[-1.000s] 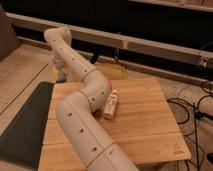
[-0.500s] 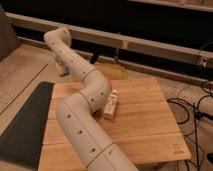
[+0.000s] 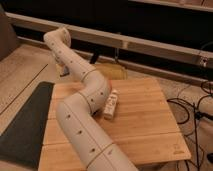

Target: Place the white sponge in the ceramic bowl

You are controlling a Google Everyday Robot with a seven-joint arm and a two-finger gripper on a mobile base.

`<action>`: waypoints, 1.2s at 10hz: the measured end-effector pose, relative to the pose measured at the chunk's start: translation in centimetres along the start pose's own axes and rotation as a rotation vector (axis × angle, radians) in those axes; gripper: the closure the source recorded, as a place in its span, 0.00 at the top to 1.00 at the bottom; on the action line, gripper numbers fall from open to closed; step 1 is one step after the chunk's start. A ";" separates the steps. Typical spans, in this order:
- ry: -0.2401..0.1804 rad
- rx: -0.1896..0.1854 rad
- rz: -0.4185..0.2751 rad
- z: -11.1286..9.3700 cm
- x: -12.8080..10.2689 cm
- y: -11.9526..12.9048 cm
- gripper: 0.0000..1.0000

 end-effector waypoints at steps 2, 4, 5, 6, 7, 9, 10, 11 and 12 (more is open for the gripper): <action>0.056 -0.023 0.012 0.2 1.0 1.2 0.00; 0.085 -0.040 0.012 -0.5 1.1 2.4 0.00; 0.091 -0.044 0.008 -1.1 0.9 3.0 0.00; 0.098 -0.046 0.004 -1.9 0.6 3.6 0.00; 0.104 -0.046 0.002 -2.2 0.6 4.0 0.00; 0.109 -0.051 0.013 -2.6 0.8 4.2 0.00; 0.107 -0.049 0.015 -2.6 0.8 4.1 0.00; 0.098 -0.038 0.026 -2.2 1.0 3.4 0.00; 0.081 -0.018 0.042 -1.6 1.3 2.2 0.00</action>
